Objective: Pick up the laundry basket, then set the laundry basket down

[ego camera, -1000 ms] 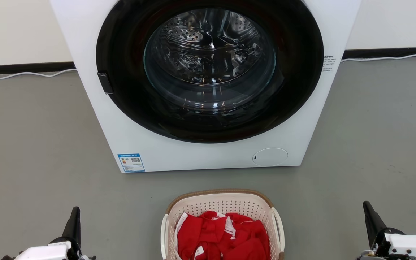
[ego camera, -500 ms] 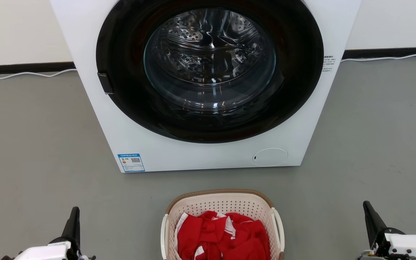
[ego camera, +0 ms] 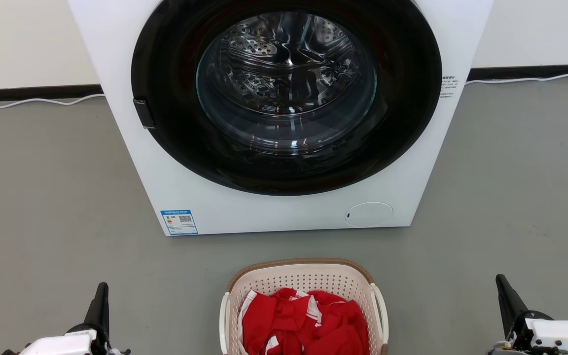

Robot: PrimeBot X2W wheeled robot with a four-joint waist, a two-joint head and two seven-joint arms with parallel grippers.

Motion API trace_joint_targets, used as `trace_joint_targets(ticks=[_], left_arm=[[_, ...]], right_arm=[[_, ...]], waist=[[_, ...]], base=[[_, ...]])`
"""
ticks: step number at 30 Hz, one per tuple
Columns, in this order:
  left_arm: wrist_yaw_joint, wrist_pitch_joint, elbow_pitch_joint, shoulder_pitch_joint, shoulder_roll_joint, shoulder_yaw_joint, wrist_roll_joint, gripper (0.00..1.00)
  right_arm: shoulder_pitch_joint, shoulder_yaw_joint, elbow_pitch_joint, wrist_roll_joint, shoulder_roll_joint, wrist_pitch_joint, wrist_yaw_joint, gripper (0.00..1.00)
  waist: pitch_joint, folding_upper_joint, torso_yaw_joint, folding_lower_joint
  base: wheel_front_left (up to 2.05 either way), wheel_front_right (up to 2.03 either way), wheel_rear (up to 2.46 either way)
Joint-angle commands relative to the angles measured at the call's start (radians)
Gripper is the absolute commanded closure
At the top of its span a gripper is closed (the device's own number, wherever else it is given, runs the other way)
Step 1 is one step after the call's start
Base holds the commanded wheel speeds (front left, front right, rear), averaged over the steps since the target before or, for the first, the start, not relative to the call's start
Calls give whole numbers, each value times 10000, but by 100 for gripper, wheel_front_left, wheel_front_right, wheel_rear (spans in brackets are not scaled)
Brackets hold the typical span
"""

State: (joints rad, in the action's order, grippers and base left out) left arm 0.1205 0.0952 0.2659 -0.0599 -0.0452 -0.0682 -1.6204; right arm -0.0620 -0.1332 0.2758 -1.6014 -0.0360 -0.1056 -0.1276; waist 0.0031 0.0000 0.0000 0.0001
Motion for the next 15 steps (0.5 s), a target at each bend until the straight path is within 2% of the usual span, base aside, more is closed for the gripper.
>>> trace_joint_targets(ticks=[1,15], left_arm=[[102,83,-210,-471,-142,-335,17,100],[102,101,-210,-473,-126,-358,37,100]], right_arm=[[-460,190,-311,-69,-148,-79,-31,100],[-460,188,-311,-67,-147,-81,-31,100]], waist=[[0,0,0,-1],[0,0,0,-1]], base=[[0,0,0],[0,0,0]])
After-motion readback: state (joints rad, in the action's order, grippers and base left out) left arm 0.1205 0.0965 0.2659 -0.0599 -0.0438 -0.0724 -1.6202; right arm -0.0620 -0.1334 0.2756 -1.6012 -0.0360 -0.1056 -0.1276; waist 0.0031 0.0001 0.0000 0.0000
